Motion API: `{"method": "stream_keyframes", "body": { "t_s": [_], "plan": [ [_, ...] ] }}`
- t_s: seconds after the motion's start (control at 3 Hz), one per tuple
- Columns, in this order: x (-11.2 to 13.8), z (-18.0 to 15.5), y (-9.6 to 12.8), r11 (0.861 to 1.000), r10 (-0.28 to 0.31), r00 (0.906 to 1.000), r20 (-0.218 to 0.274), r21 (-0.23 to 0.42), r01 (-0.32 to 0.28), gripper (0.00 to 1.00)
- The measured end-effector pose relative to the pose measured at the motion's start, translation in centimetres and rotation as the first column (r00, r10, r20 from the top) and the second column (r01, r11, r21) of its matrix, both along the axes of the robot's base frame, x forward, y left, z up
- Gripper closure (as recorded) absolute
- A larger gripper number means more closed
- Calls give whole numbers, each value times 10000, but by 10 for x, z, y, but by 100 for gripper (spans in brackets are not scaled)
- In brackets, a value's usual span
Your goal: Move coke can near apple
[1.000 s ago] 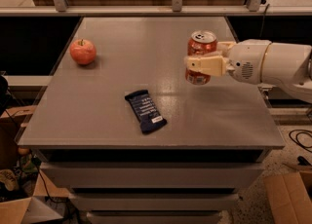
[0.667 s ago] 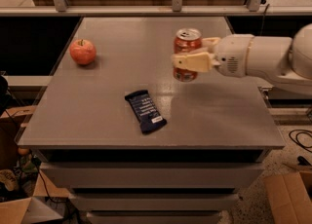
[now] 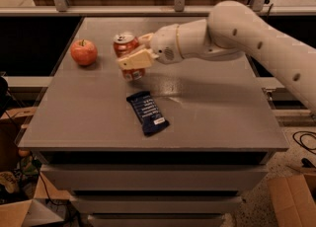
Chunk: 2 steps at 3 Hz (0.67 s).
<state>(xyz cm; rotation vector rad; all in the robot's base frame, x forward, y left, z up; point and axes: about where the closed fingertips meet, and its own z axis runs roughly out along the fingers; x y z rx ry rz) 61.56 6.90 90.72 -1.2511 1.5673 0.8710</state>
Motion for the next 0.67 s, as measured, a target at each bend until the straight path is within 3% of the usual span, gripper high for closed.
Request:
{"method": "stream_keyframes", "body": {
  "t_s": [0.33,0.67],
  "plan": [
    [17,-8,62,9954,963,9949,309,-35,-962,100],
    [36,-6,100,9912,1296,9892,678,194,-1312,100]
  ]
}}
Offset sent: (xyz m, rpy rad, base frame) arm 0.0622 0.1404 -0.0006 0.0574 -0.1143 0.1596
